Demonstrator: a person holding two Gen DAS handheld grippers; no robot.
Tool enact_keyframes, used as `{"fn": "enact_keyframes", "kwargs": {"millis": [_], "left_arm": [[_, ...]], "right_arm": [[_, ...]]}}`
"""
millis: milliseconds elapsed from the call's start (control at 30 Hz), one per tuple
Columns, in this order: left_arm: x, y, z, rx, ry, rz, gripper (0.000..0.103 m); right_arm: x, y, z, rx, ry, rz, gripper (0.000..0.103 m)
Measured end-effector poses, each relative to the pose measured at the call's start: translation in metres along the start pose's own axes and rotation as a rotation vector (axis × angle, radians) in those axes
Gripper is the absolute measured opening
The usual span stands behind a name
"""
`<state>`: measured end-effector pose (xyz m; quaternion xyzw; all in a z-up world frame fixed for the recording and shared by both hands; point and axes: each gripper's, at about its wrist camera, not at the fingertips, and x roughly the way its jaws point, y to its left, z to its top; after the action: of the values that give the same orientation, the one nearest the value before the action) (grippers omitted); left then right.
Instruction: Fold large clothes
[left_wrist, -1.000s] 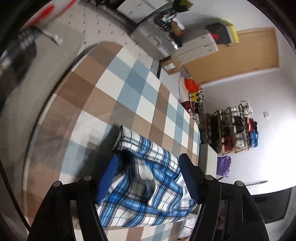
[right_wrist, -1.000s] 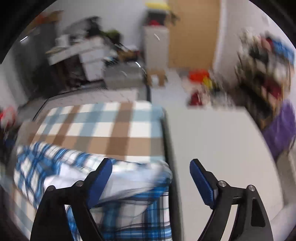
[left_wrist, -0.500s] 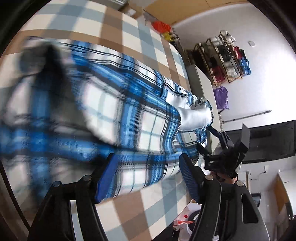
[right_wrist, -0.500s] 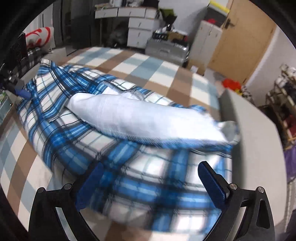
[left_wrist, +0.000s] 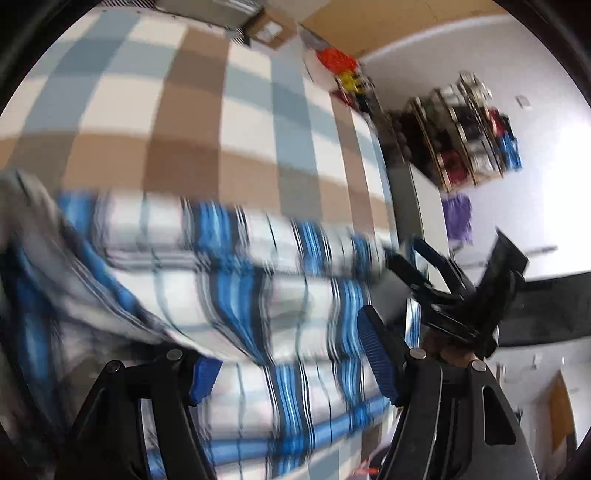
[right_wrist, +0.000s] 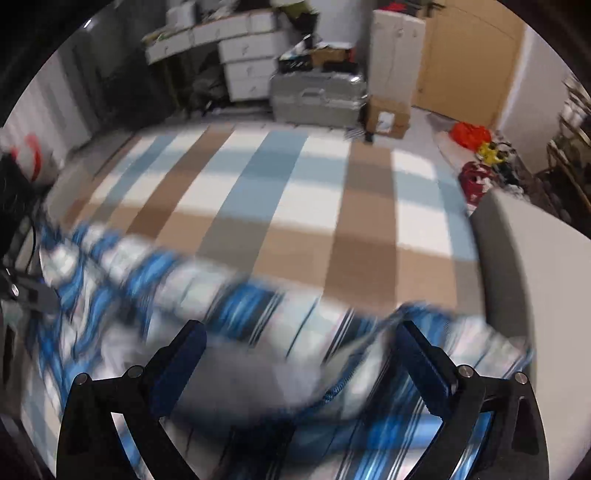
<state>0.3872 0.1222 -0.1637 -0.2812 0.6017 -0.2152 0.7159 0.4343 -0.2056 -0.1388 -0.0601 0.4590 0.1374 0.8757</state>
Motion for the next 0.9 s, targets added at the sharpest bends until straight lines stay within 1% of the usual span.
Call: {"fn": "enact_keyframes", "kwargs": {"millis": [67, 100, 133, 167, 200, 233, 300, 367, 433, 467, 500, 533, 567, 600, 633, 667, 733, 767, 833, 900], "left_arm": [[-0.016, 0.007, 0.019, -0.006, -0.086, 0.065, 0.064], [-0.023, 0.011, 0.023, -0.009, -0.122, 0.085, 0.064], [-0.039, 0.015, 0.029, -0.02, -0.184, 0.11, 0.064], [-0.049, 0.018, 0.03, -0.03, -0.218, 0.118, 0.064], [-0.059, 0.021, 0.029, -0.042, -0.243, 0.116, 0.064], [-0.07, 0.023, 0.025, -0.05, -0.261, 0.1, 0.064], [-0.087, 0.023, 0.007, -0.04, -0.268, 0.049, 0.064], [-0.09, 0.018, -0.016, 0.008, -0.248, 0.025, 0.064], [-0.084, 0.011, -0.034, 0.057, -0.216, 0.01, 0.064], [-0.075, 0.004, -0.043, 0.083, -0.178, 0.005, 0.064], [-0.067, -0.001, -0.045, 0.093, -0.148, 0.0, 0.064], [-0.055, -0.006, -0.052, 0.103, -0.111, -0.02, 0.064], [-0.043, -0.01, -0.059, 0.114, -0.064, -0.044, 0.064], [-0.027, -0.015, -0.066, 0.127, -0.016, -0.052, 0.064], [-0.02, -0.015, -0.068, 0.135, 0.005, -0.045, 0.064], [-0.004, -0.019, -0.072, 0.157, 0.029, -0.01, 0.064], [0.019, -0.027, -0.064, 0.174, 0.062, 0.039, 0.064], [0.025, -0.028, -0.059, 0.172, 0.073, 0.051, 0.064], [0.036, -0.031, -0.038, 0.148, 0.067, 0.075, 0.064], [0.036, -0.028, -0.023, 0.13, 0.053, 0.083, 0.064]], "right_arm": [[-0.006, -0.013, 0.016, 0.054, -0.056, -0.024, 0.103], [-0.009, -0.019, 0.023, 0.074, -0.079, -0.044, 0.103], [-0.016, -0.026, 0.028, 0.094, -0.121, -0.075, 0.103], [-0.026, -0.029, 0.03, 0.107, -0.162, -0.084, 0.103], [-0.034, -0.032, 0.03, 0.114, -0.191, -0.072, 0.103], [-0.045, -0.032, 0.027, 0.111, -0.212, -0.037, 0.103], [-0.06, -0.028, 0.017, 0.072, -0.223, -0.004, 0.103], [-0.072, -0.017, -0.001, 0.003, -0.221, 0.028, 0.103], [-0.076, 0.003, -0.027, -0.079, -0.171, 0.076, 0.103], [-0.073, 0.013, -0.037, -0.112, -0.138, 0.086, 0.103], [-0.066, 0.022, -0.045, -0.145, -0.1, 0.087, 0.103], [-0.057, 0.031, -0.05, -0.175, -0.061, 0.076, 0.103], [-0.047, 0.04, -0.055, -0.201, -0.028, 0.049, 0.103], [-0.036, 0.047, -0.055, -0.219, 0.002, 0.028, 0.103], [-0.024, 0.051, -0.054, -0.227, 0.03, 0.017, 0.103], [-0.011, 0.055, -0.051, -0.229, 0.059, 0.013, 0.103], [0.011, 0.06, -0.041, -0.221, 0.095, 0.004, 0.103], [0.02, 0.062, -0.034, -0.219, 0.1, 0.001, 0.103], [0.035, 0.063, -0.019, -0.202, 0.096, 0.003, 0.103], [0.045, 0.057, -0.002, -0.155, 0.094, 0.019, 0.103]]}}
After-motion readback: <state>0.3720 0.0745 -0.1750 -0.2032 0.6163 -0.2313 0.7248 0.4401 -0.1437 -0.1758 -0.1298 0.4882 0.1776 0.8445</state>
